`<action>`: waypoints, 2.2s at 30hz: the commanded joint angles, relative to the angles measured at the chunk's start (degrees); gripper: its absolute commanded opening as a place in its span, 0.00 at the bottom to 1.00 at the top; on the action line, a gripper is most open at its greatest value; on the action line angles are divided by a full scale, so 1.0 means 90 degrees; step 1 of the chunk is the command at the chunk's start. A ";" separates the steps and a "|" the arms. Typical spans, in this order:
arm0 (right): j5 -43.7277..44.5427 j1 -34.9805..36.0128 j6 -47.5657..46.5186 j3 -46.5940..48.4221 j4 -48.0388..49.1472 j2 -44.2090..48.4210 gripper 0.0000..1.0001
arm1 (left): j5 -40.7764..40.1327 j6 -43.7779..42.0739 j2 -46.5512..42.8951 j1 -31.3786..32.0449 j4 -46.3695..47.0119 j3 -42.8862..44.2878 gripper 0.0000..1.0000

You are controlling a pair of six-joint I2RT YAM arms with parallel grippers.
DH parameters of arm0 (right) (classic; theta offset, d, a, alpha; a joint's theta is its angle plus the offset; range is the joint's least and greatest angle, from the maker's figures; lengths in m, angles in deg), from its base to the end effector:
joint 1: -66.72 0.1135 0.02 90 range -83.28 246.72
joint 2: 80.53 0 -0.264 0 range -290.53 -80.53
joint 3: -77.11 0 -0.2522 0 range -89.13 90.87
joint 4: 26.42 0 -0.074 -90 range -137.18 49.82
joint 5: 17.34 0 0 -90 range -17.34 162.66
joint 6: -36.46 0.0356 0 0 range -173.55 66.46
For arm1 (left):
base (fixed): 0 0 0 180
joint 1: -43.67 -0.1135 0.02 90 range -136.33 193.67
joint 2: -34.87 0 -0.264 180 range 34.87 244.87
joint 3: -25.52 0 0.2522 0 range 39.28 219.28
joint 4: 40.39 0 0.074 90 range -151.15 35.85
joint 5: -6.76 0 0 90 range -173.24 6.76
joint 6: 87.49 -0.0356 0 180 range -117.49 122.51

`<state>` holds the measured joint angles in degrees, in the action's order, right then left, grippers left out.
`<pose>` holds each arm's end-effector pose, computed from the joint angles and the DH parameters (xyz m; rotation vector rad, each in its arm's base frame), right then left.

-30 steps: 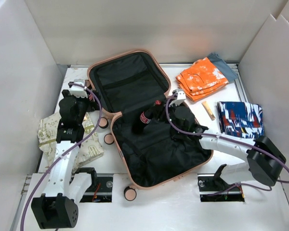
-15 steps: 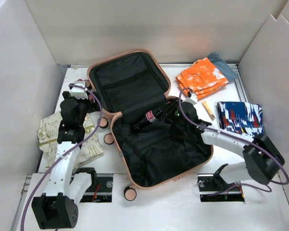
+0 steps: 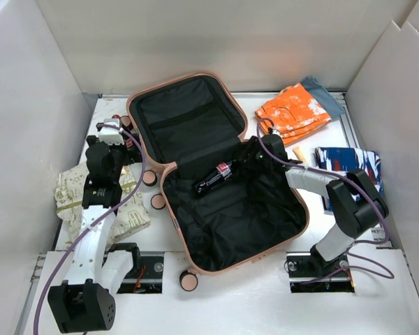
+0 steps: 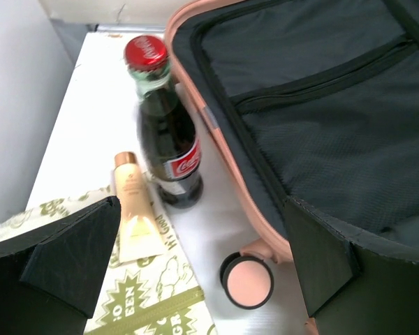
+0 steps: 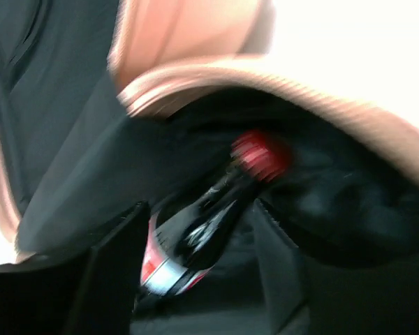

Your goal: Pack the luggage

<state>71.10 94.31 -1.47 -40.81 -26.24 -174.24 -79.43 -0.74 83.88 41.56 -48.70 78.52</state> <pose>0.3056 0.1608 0.1875 0.4582 2.1927 0.8277 0.2076 0.0053 0.3221 0.0671 1.6447 0.0167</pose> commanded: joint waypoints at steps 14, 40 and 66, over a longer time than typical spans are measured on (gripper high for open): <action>-0.0900 0.0108 -0.3601 0.2041 -0.1625 0.0440 1.00 | 0.0289 0.0224 0.0978 -0.0615 -0.0547 0.1293 1.00; -0.1204 0.0059 -0.5815 0.2386 -0.1919 0.1467 0.96 | 0.0152 -0.0303 0.3343 -0.0752 0.0673 0.2359 0.73; -0.0403 -0.0058 -0.6059 0.2210 -0.1861 0.2052 0.95 | 0.0298 -0.1768 0.3129 -0.0752 -0.1523 0.4809 0.00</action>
<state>65.61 94.47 -54.61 -20.75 -44.69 -158.79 -76.30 -11.42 117.26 35.31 -65.31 113.82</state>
